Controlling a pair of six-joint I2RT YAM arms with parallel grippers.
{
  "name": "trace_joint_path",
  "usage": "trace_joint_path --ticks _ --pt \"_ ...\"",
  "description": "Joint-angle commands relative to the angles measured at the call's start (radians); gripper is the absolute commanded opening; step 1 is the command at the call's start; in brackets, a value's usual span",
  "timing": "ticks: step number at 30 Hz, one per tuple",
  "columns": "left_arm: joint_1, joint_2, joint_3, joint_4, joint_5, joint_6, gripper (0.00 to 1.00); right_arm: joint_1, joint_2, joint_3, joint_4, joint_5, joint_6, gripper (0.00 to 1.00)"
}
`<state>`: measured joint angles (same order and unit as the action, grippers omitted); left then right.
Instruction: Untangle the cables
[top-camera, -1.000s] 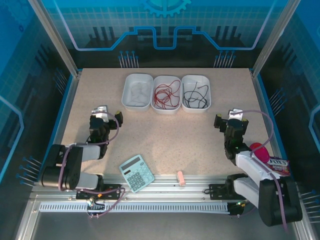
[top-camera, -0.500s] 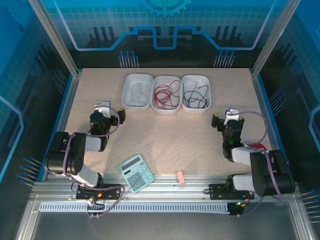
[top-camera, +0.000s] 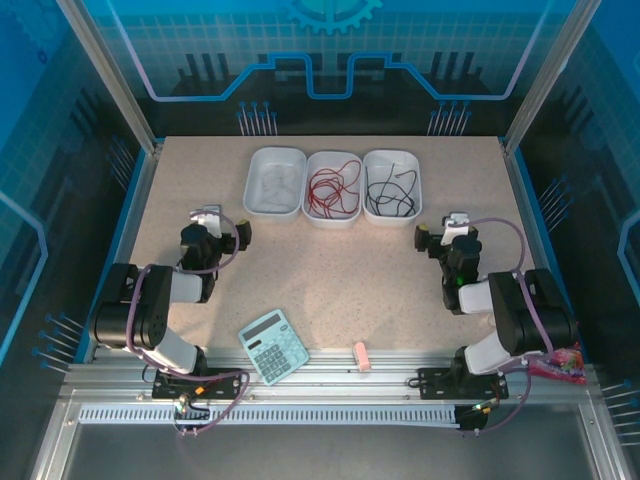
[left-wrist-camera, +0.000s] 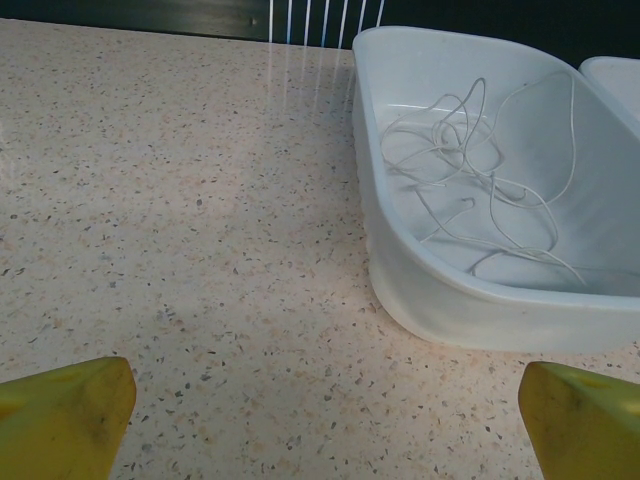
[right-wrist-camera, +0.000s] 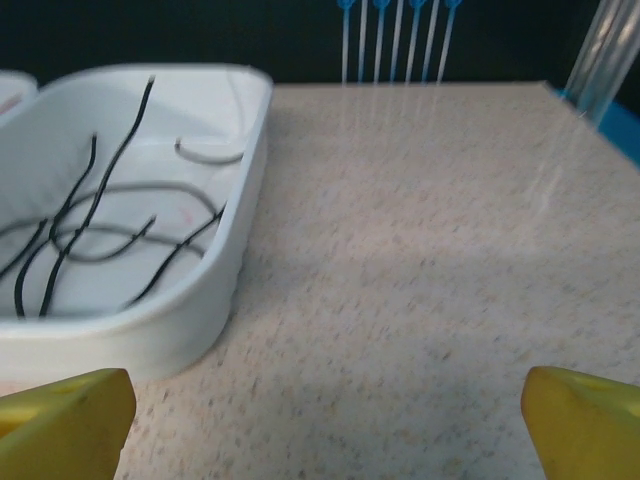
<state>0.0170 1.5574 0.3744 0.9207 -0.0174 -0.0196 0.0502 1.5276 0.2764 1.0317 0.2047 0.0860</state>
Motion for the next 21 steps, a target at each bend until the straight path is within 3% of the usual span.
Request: trace_joint_path --ticks 1,2,5,21 --pt "0.009 -0.008 0.009 -0.001 0.021 0.009 0.99 -0.011 0.003 0.010 0.050 -0.068 -0.035 1.00" --pt "0.008 -0.008 0.010 0.000 0.021 0.009 0.99 -0.014 0.016 0.021 0.060 -0.106 -0.048 1.00" --pt "0.008 -0.008 0.010 -0.003 0.020 0.009 0.99 -0.017 0.014 0.119 -0.137 -0.280 -0.107 1.00" --pt "0.008 -0.008 0.009 -0.003 0.020 0.009 0.99 -0.027 0.012 0.119 -0.138 -0.256 -0.089 1.00"
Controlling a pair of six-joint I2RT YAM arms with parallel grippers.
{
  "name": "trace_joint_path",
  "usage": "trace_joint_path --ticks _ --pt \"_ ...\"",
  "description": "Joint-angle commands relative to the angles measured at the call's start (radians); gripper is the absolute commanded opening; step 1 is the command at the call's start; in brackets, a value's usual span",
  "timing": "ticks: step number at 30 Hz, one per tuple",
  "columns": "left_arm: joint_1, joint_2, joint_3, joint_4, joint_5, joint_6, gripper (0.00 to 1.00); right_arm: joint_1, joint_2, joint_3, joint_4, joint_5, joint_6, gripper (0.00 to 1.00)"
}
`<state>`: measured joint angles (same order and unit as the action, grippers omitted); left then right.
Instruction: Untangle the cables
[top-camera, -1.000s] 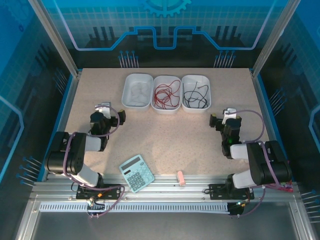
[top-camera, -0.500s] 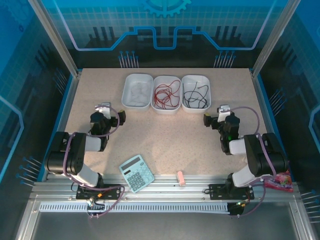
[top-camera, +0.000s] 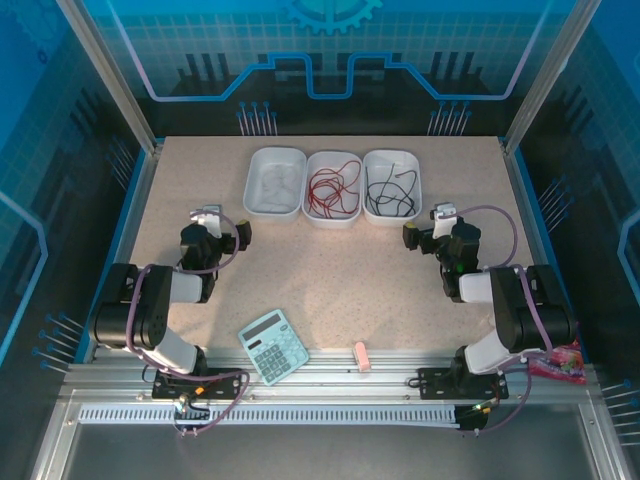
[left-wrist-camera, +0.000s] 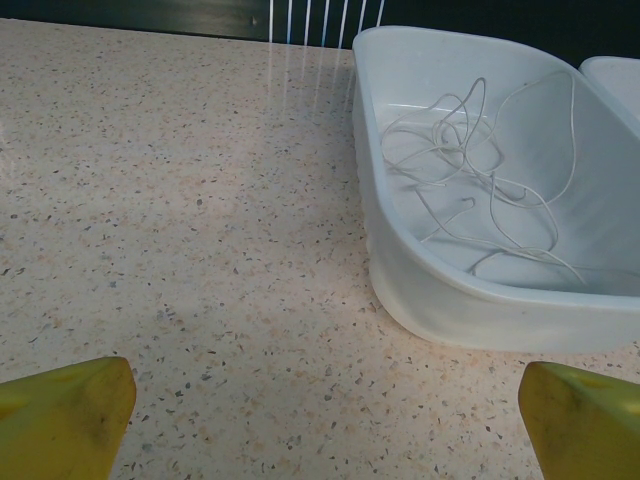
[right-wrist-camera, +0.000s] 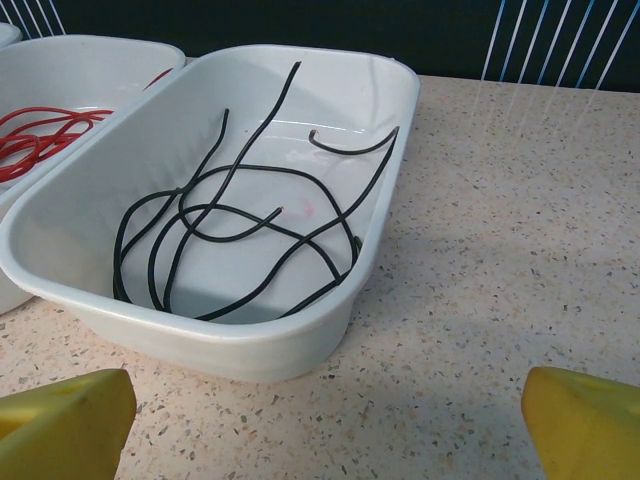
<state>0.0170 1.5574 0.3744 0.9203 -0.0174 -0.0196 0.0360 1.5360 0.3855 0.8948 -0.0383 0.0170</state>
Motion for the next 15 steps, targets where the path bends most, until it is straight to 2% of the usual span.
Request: trace_joint_path --ticks 1,15 --pt "0.008 -0.008 0.010 -0.003 0.020 0.009 0.99 -0.013 0.004 0.010 0.000 -0.012 -0.020 1.00" --pt "0.004 -0.008 0.012 -0.004 0.015 0.010 0.99 -0.007 0.005 0.013 -0.004 0.003 -0.020 1.00"
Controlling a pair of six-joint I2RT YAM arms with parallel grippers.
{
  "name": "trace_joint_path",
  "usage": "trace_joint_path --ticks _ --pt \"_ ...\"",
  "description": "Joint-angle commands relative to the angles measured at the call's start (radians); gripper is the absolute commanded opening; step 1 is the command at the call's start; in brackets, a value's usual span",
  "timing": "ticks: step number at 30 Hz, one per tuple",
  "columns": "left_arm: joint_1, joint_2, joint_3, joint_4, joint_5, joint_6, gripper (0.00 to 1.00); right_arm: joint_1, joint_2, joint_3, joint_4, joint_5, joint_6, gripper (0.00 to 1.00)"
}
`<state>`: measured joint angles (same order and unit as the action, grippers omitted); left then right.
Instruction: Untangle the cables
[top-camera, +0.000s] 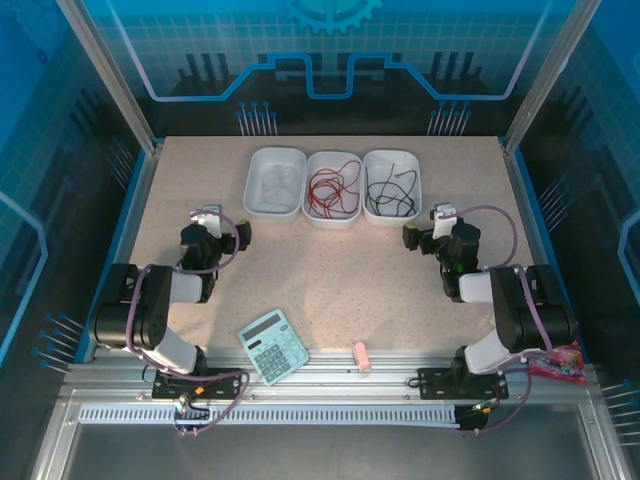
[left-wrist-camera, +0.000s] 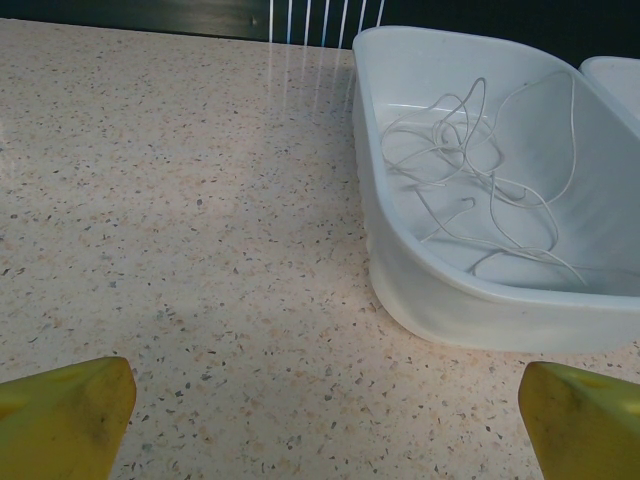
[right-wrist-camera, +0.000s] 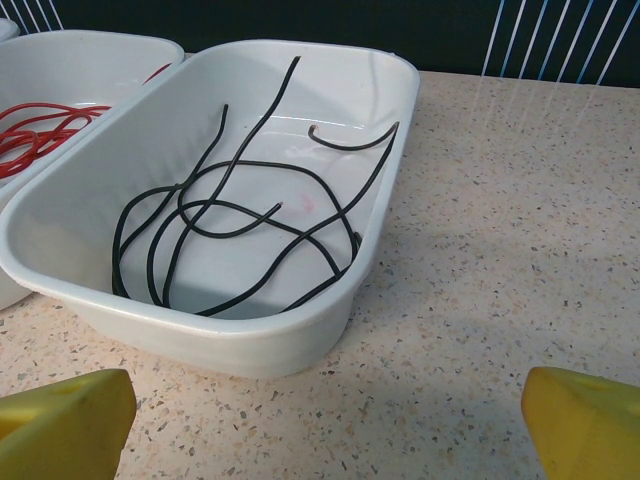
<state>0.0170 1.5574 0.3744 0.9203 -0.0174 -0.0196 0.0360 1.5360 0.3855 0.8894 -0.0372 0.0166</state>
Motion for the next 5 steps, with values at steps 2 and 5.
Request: trace_joint_path --ticks 2,5 --pt "0.004 -0.008 0.010 -0.003 0.014 0.012 0.99 -0.007 0.005 0.013 0.002 0.002 -0.020 1.00" --pt "0.004 -0.008 0.010 -0.005 0.014 0.012 0.99 -0.007 0.004 0.012 0.002 0.004 -0.020 1.00"
